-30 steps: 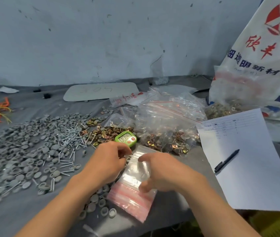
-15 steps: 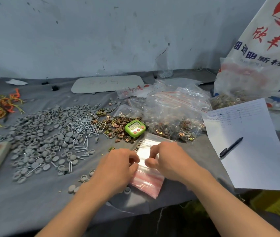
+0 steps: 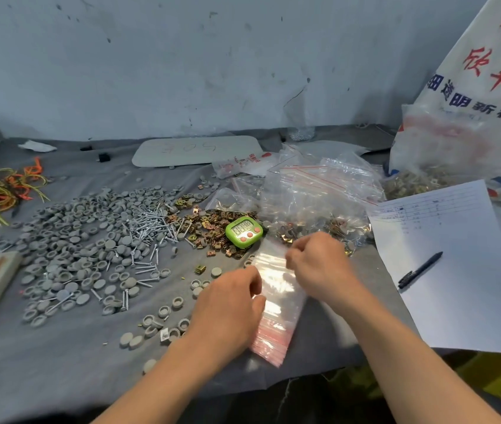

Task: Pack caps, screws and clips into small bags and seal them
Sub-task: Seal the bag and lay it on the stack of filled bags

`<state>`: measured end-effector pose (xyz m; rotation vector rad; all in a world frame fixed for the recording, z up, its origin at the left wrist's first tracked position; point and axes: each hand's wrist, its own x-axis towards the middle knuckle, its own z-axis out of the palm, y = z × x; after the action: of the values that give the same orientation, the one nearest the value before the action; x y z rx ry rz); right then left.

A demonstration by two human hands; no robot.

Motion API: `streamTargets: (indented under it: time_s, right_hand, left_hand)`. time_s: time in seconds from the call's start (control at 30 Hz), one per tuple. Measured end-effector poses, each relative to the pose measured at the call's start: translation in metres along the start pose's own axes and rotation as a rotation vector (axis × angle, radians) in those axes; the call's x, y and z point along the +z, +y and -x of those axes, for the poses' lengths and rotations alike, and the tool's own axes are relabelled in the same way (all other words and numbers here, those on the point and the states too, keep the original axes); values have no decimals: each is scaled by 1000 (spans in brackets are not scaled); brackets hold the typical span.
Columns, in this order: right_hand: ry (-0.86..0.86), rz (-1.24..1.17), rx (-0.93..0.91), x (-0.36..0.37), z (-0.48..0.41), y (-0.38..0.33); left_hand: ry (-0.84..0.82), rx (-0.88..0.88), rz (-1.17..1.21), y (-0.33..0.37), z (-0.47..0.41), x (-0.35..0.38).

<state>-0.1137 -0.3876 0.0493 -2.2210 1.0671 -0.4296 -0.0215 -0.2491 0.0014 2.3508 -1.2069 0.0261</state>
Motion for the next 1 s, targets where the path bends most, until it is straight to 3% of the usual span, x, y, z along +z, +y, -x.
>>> streamTargets:
  time_s: [0.07,0.3,0.43,0.53,0.63,0.73,0.87,1.0]
  right_hand:
    - [167,-173,31,-4,-3,-2]
    - [465,-810,126,-16,-13,-12]
    - [355,-962,170,-18,-13,-26]
    - [241,-947,136,-7,-8,-42]
    - [186,-740,-35,10,-1,-59]
    - [124,-516,-258,33,8,-78]
    - [134,-355,-385,57,13,-95]
    - [45,-447,-391,75,10,-110]
  left_hand:
    - [-30,11,24,0,-1,-3]
    - [-129,94,-33,1,1,-2]
    - [-94,66,9,-2,-3,-7]
    - [77,-94,290,-7,-11,-21]
    - [246,-243,843,-14,-21,-45]
    - [248,-384,1268,-22,-27,-71]
    - [243,-512,1332,-42,-32,-88]
    - [230,-484,1156,-65,-35,-104]
